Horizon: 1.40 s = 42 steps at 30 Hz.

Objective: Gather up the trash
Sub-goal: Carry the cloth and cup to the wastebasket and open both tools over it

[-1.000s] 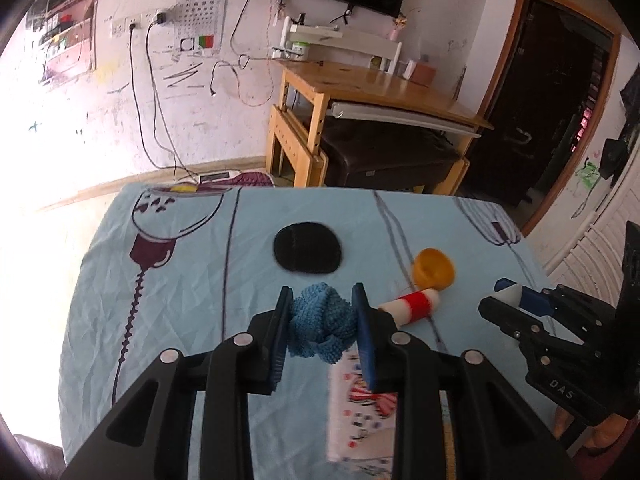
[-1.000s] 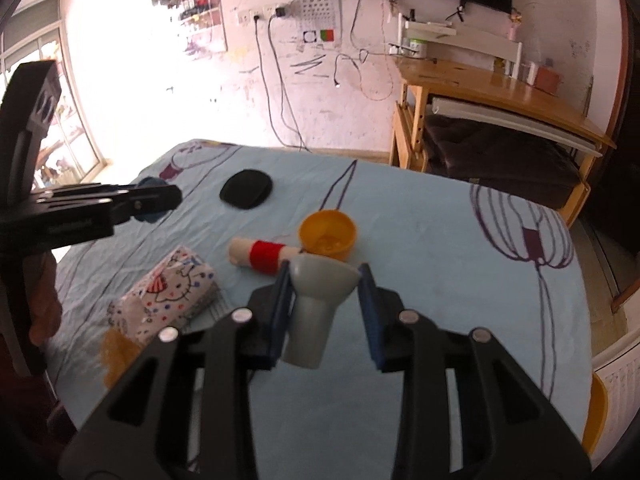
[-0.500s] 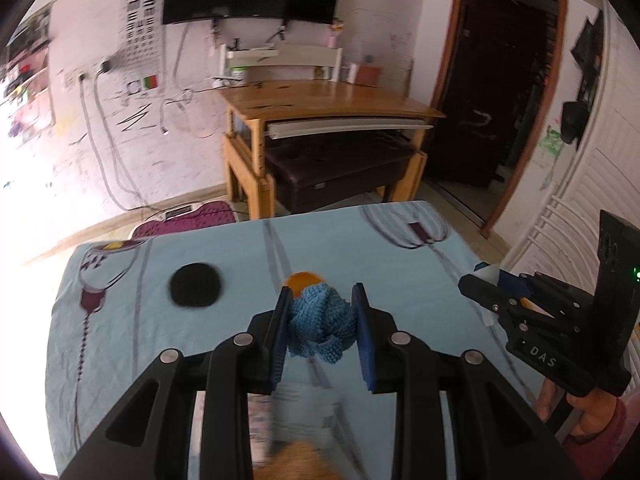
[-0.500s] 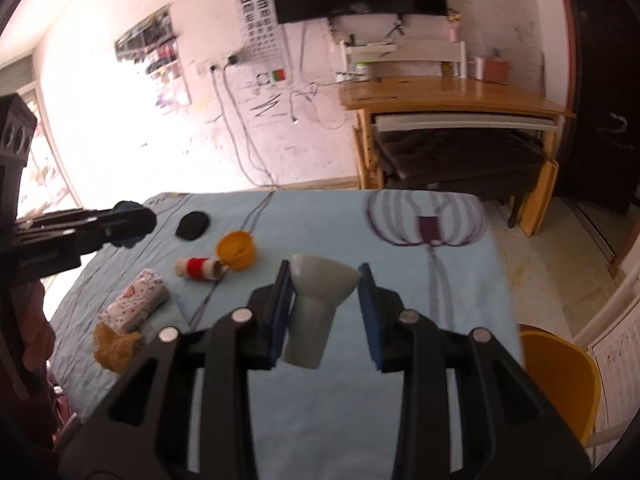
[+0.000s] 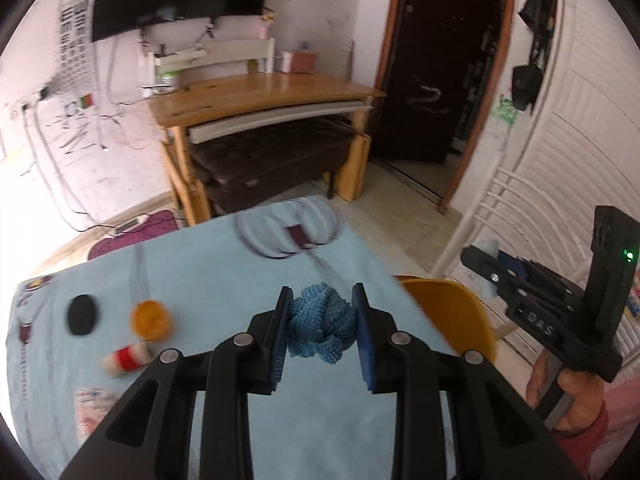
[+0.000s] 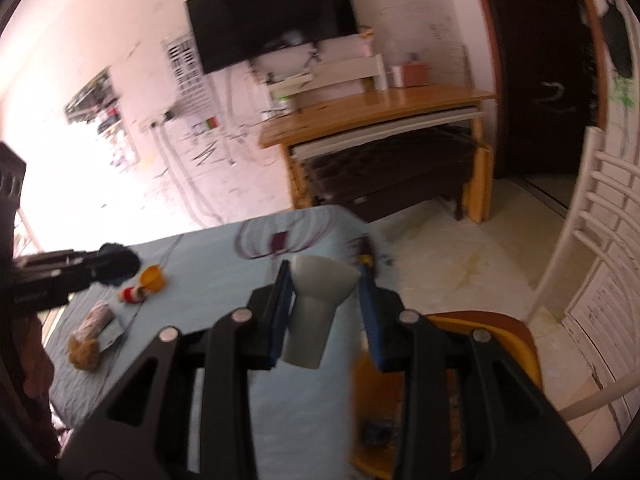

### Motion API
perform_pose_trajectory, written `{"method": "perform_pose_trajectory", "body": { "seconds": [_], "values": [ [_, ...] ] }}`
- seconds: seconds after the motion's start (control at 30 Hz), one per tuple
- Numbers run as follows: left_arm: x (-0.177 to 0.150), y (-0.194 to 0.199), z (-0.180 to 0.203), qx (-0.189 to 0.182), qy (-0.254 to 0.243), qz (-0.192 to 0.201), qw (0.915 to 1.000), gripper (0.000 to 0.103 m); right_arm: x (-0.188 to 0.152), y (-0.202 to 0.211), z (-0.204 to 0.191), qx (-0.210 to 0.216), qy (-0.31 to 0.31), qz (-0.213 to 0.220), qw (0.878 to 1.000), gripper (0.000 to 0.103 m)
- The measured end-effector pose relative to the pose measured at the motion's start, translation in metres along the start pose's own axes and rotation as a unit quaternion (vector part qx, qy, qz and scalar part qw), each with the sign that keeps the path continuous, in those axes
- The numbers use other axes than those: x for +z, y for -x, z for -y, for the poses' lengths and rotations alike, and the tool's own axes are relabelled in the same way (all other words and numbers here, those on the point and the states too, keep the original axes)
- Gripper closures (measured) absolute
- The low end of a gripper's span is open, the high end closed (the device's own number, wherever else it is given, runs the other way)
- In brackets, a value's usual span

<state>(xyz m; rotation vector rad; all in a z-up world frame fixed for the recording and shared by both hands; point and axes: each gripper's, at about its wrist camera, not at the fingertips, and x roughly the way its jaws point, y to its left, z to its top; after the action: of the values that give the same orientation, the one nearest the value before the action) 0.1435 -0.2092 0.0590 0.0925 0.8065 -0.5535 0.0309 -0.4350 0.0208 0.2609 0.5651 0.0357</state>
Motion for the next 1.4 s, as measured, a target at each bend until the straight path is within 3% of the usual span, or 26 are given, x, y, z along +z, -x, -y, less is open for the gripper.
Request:
{"method": "perform_pose_trajectory", "body": {
  "seconds": [0.17,0.43,0.67,0.83,0.9,0.93,0.97,1.03,1.3,1.4],
  "values": [
    [0.004,-0.027,0.046,-0.025,-0.025,-0.023,0.9991,0.078,-0.006,-0.004,0.047,-0.022,-0.047,-0.014,0.999,0.072],
    [0.002,-0.072,0.108,-0.038,-0.062,-0.064,0.9953,0.078,-0.016,-0.011,0.087,-0.042,-0.076,-0.038,0.995,0.072],
    [0.004,-0.111,0.128,-0.058,-0.051,-0.104,0.9916,0.077,-0.023,-0.022,0.11,-0.054,-0.1,-0.054,0.992,0.072],
    [-0.001,-0.122,0.133,-0.051,-0.049,-0.112,0.9911,0.075,-0.026,-0.026,0.118,-0.058,-0.111,-0.058,0.99,0.071],
    [-0.002,-0.124,0.136,-0.053,-0.051,-0.114,0.9907,0.072,-0.027,-0.027,0.119,-0.057,-0.112,-0.06,0.99,0.07],
    [-0.002,-0.124,0.137,-0.057,-0.052,-0.115,0.9903,0.066,-0.027,-0.028,0.118,-0.057,-0.112,-0.062,0.99,0.068],
    [-0.001,-0.125,0.138,-0.058,-0.052,-0.116,0.9902,0.052,-0.027,-0.029,0.118,-0.058,-0.112,-0.062,0.99,0.064],
    [-0.001,-0.126,0.138,-0.061,-0.051,-0.114,0.9903,0.035,-0.028,-0.031,0.12,-0.057,-0.112,-0.066,0.99,0.058],
    [-0.006,-0.12,0.13,-0.058,-0.041,-0.11,0.9914,0.034,-0.029,-0.034,0.123,-0.062,-0.111,-0.067,0.99,0.056],
    [-0.009,-0.109,0.121,-0.063,-0.028,-0.103,0.9923,0.034,-0.026,-0.032,0.118,-0.062,-0.104,-0.061,0.991,0.045]
  ]
}}
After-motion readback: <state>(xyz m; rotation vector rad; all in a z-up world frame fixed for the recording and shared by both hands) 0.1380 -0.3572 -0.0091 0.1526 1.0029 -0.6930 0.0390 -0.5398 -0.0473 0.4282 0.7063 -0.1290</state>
